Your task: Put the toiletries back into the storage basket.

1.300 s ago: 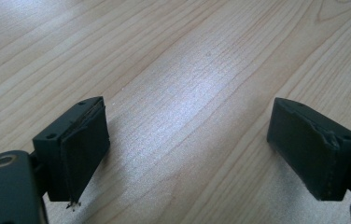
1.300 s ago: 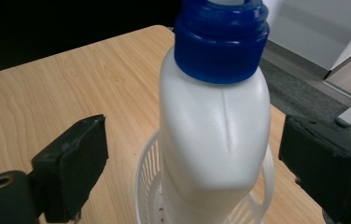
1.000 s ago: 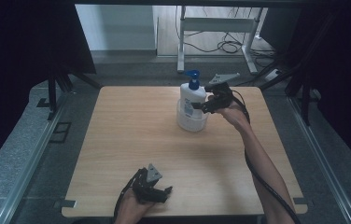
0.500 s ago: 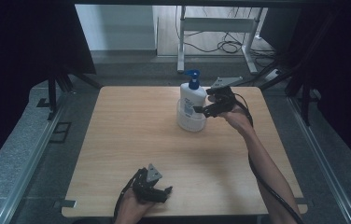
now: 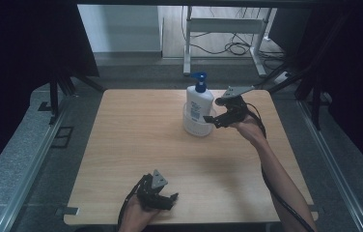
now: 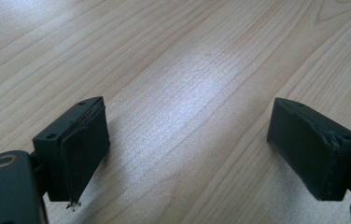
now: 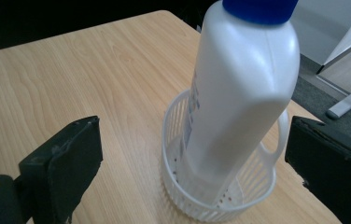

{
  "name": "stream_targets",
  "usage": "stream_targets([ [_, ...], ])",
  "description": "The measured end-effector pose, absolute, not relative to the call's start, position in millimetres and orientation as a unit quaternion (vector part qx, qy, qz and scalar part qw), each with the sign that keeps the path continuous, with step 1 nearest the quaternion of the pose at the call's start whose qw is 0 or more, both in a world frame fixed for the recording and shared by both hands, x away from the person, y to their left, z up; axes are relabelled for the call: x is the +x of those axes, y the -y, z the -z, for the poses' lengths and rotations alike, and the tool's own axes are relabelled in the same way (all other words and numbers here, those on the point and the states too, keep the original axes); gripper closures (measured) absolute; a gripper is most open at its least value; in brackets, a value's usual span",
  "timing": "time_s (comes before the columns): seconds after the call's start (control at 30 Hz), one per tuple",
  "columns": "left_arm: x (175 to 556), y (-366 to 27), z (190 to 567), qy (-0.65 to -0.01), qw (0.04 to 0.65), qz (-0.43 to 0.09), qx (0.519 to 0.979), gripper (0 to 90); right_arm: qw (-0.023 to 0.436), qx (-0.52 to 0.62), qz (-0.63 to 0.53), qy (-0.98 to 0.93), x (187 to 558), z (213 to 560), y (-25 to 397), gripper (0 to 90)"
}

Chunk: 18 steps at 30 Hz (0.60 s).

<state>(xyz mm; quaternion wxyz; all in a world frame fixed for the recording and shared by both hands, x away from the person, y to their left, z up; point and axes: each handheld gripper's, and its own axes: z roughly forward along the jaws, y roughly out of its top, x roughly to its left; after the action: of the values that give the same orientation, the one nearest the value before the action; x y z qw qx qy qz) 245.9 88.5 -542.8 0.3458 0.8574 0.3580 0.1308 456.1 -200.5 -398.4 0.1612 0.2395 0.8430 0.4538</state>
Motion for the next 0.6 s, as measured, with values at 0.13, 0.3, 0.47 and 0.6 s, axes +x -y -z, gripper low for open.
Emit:
stream_targets([
  [0.13,246,-89,543,-0.358,0.346,-0.131,0.857,12.2,0.162,0.242,-0.453,-0.843,450,401,205,3.7],
  [0.3,246,-89,543,-0.358,0.346,-0.131,0.857,12.2,0.164,0.244,-0.451,-0.843,443,403,210,3.6],
  [0.47,246,-88,543,-0.359,0.346,-0.131,0.857,12.2,0.164,0.246,-0.449,-0.843,436,407,214,3.5],
  [0.6,246,-88,543,-0.359,0.345,-0.13,0.857,12.2,0.163,0.249,-0.452,-0.841,431,410,218,3.5],
])
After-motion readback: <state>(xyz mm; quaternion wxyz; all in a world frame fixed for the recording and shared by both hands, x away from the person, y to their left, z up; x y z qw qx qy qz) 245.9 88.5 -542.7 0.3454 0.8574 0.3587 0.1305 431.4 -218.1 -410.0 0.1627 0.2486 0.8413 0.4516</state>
